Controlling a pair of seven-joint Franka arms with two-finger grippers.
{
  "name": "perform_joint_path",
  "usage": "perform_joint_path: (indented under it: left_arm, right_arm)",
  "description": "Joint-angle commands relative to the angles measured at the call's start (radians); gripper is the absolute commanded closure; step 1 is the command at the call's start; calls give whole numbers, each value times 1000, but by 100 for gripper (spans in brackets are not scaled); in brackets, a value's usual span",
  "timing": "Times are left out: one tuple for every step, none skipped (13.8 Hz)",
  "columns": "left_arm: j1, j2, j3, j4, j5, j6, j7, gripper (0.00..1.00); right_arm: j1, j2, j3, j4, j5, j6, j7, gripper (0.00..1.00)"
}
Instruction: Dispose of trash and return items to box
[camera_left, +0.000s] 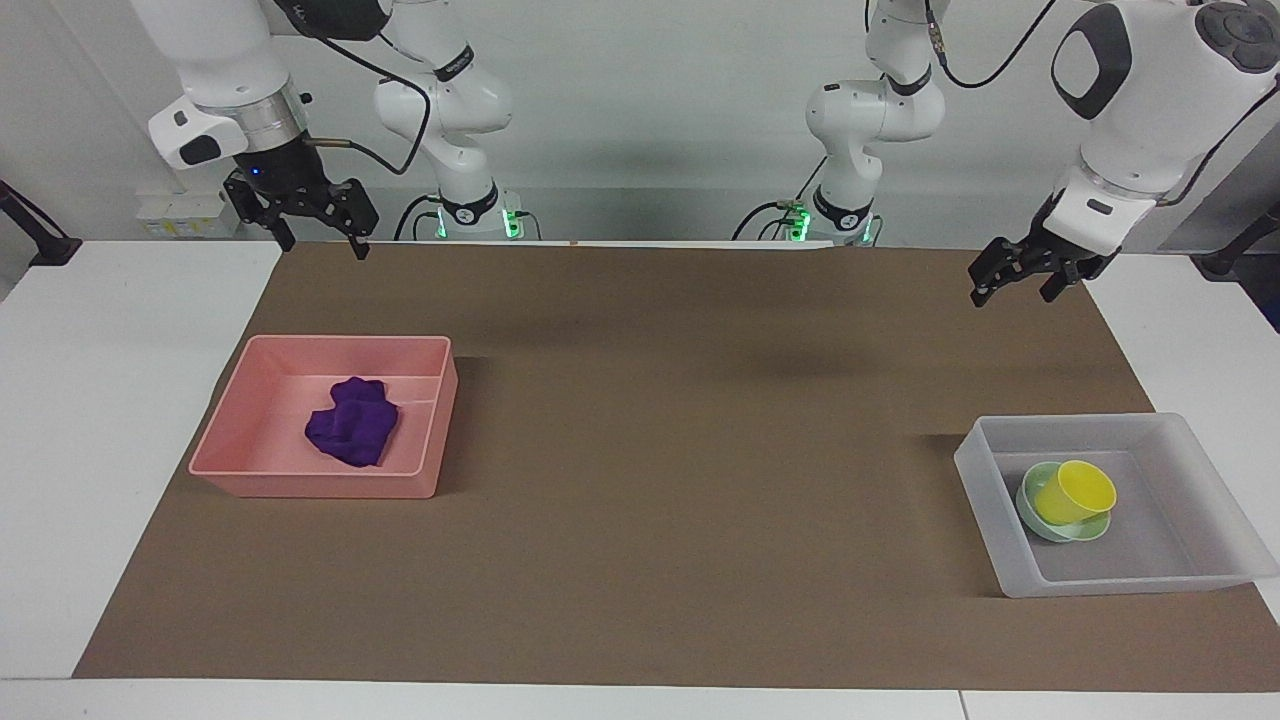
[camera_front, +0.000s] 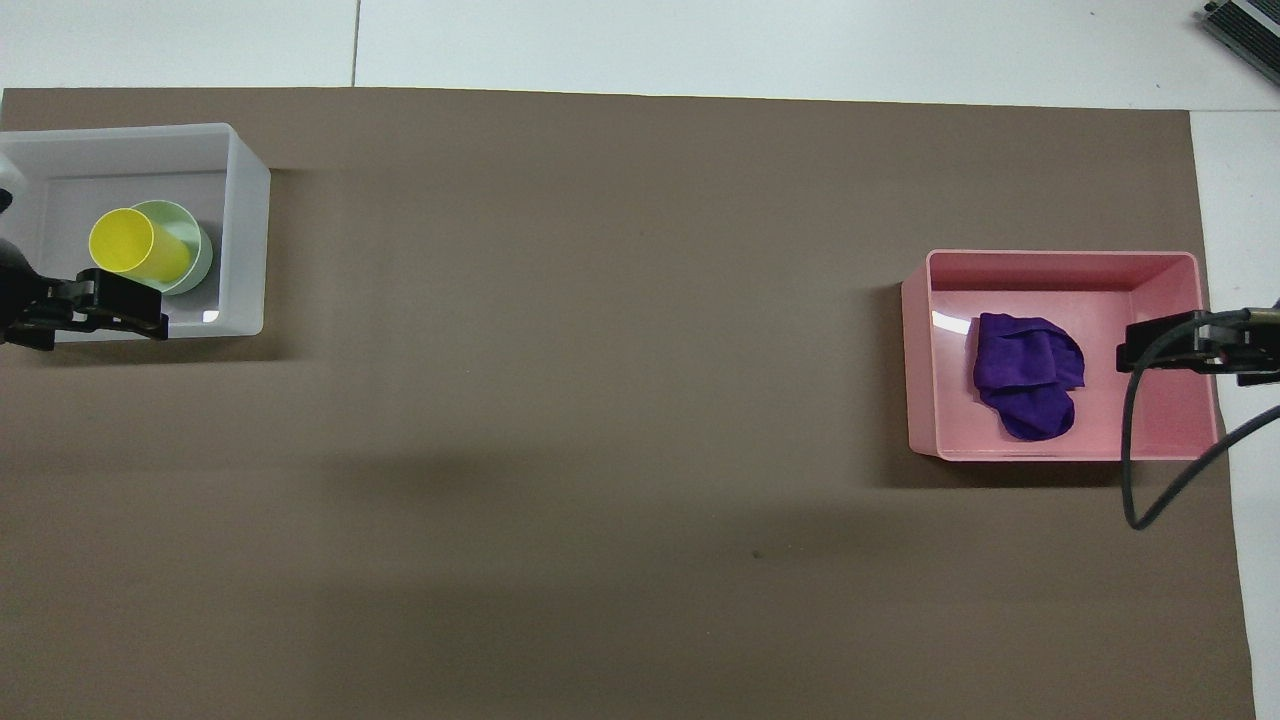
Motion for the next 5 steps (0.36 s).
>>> perform_joint_path:
  left_arm:
    - [-7, 8, 12, 19, 3, 3, 16, 0]
    - [-7, 8, 12, 19, 2, 3, 16, 0]
    - [-7, 8, 12, 20, 2, 3, 16, 0]
    - [-6, 8, 12, 20, 2, 1, 16, 0]
    - [-1, 7, 12, 20, 2, 1, 15, 0]
  right_arm:
    - [-14, -3, 4, -7, 17, 18, -21, 0]
    - [-14, -5, 4, -7, 17, 16, -21, 0]
    - [-14, -5, 6, -7, 17, 18, -21, 0]
    - [-14, -5, 6, -7, 17, 18, -23, 0]
    - [-14, -5, 6, -7, 17, 18, -26, 0]
